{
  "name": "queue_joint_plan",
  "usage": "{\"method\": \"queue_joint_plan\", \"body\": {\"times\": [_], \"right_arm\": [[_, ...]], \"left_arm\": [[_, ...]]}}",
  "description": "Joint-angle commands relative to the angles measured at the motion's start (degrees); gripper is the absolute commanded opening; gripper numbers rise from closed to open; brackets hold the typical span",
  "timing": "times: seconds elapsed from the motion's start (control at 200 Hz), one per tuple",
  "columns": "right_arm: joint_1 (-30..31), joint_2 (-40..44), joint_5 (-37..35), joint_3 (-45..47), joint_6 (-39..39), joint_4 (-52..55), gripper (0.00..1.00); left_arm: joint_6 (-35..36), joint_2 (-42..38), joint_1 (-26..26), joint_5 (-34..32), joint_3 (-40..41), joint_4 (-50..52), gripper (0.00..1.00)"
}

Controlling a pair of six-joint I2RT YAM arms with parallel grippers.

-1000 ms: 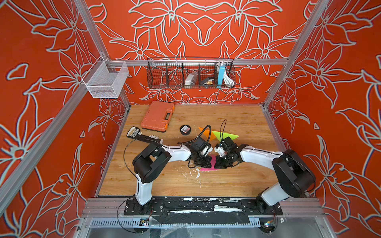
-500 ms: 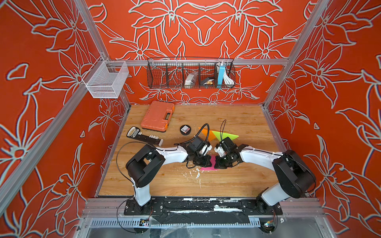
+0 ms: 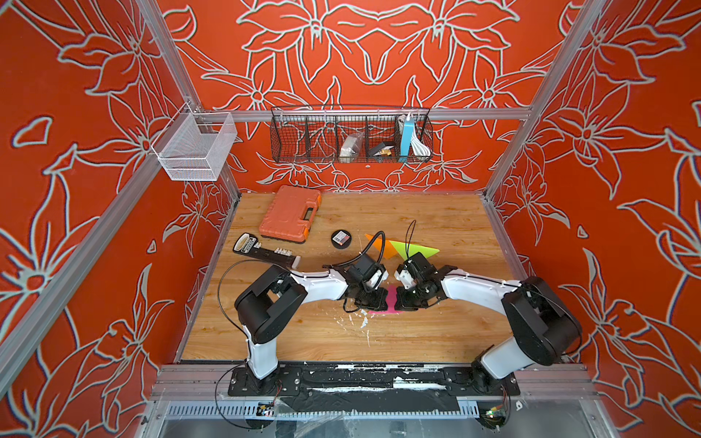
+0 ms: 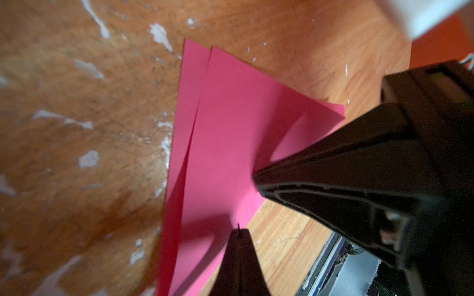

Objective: Fold the square paper diagonally
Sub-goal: Fold the paper at the center of the board.

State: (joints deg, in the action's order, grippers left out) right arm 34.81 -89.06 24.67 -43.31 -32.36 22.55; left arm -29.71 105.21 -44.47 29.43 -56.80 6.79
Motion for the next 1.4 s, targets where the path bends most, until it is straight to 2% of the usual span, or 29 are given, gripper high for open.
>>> {"method": "queue_joint_plan", "body": {"times": [0.0,0.21,0.42,0.666,0.911,1.396], "right_arm": [[0.3,-0.7,-2.4,0.9,-0.5,2.1,0.0],[0.3,-1.2,-1.8,0.6,-0.7,1.5,0.0],[1.5,1.8,0.9,-1.3,0.8,2.7,0.0],[3.4,0.4,0.3,-1.6,1.2,3.5,0.0],[3.4,-2.2,-3.8,-3.0,1.0,5.5,0.0],[-0.8,-3.2,-5.3,-2.6,4.3,8.1,0.0]], "left_arm": [[-0.4,2.4,-0.7,1.1,-1.2,0.7,0.0],[-0.6,4.0,-0.9,-0.1,-1.9,2.5,0.0],[-0.5,5.2,-0.9,-0.8,-2.6,3.8,0.0],[-0.4,5.4,-0.9,-1.0,-2.8,3.8,0.0],[0.3,5.9,-0.9,-1.3,-3.2,4.7,0.0],[1.2,7.4,-0.9,-2.5,-4.1,6.5,0.0]]}}
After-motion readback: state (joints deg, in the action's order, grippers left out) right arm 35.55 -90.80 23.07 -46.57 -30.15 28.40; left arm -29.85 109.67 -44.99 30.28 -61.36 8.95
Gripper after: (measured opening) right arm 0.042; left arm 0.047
